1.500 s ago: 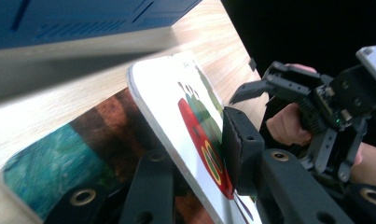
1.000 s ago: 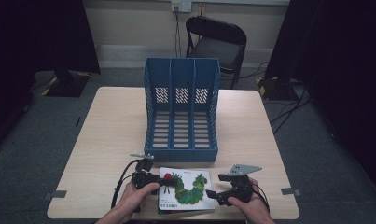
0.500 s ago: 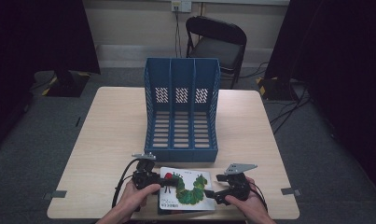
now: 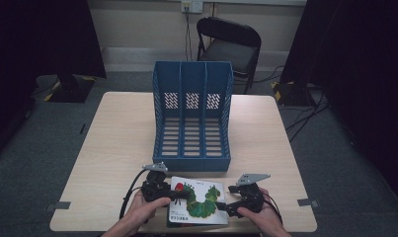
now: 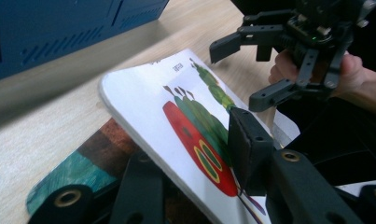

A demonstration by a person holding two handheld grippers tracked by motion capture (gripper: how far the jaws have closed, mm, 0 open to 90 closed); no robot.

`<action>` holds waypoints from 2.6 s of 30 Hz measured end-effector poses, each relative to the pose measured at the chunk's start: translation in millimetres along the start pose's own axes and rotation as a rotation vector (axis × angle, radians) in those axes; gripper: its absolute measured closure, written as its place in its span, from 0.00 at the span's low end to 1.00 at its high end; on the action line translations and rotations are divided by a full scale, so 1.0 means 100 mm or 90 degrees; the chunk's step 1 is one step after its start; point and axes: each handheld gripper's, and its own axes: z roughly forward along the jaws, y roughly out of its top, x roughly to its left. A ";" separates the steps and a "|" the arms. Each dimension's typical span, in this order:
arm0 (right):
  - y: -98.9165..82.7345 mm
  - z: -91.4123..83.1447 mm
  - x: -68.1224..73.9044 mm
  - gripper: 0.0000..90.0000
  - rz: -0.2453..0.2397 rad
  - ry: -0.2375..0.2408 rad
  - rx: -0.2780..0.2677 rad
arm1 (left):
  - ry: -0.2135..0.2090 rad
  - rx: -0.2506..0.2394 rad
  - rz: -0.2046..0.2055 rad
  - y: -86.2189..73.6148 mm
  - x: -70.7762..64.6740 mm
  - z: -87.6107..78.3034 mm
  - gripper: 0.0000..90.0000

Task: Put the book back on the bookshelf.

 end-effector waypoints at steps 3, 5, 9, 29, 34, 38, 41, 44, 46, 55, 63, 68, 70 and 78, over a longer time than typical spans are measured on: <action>0.00 0.01 0.00 0.16 -0.002 0.001 0.005 | 0.005 -0.001 0.023 0.02 -0.04 -0.01 0.76; 0.00 0.02 0.00 0.16 0.001 0.003 0.007 | 0.001 -0.002 0.022 0.02 -0.04 0.00 0.76; 0.00 0.02 -0.01 0.18 0.006 0.007 0.010 | -0.011 0.001 -0.011 0.03 -0.01 0.01 0.75; 0.00 -0.02 -0.05 0.15 0.036 0.039 -0.015 | 0.014 -0.015 0.164 0.03 -0.24 0.00 0.76; 0.00 0.01 -0.08 0.16 0.052 0.079 -0.007 | 0.010 -0.015 0.172 0.03 -0.25 0.00 0.76; 0.01 -0.01 -0.10 0.21 0.060 0.097 -0.007 | 0.009 -0.016 0.185 0.04 -0.26 -0.01 0.76; 0.02 -0.06 -0.13 0.27 0.072 0.113 -0.029 | 0.005 -0.020 0.181 0.03 -0.26 -0.04 0.78; 0.03 -0.14 -0.11 0.32 0.050 0.099 -0.058 | 0.008 -0.022 0.175 0.03 -0.24 -0.05 0.80; 0.04 -0.19 -0.09 0.37 0.038 0.090 -0.077 | 0.011 -0.023 0.175 0.03 -0.24 -0.07 0.81; 0.07 -0.37 -0.05 0.48 0.021 0.100 -0.146 | 0.027 -0.030 0.181 0.01 -0.27 -0.09 0.85; 0.09 -0.47 0.00 0.52 -0.015 0.100 -0.177 | 0.029 -0.006 0.200 -0.02 -0.29 -0.03 0.89; 0.09 -0.49 0.00 0.54 -0.039 0.105 -0.167 | 0.027 0.004 0.199 -0.03 -0.32 -0.04 0.87; 0.08 -0.51 0.00 0.54 -0.046 0.116 -0.166 | 0.036 0.011 0.210 -0.05 -0.35 -0.05 0.86; 0.11 -0.44 -0.02 0.53 -0.061 0.130 -0.139 | 0.038 0.019 0.199 -0.07 -0.33 -0.03 0.85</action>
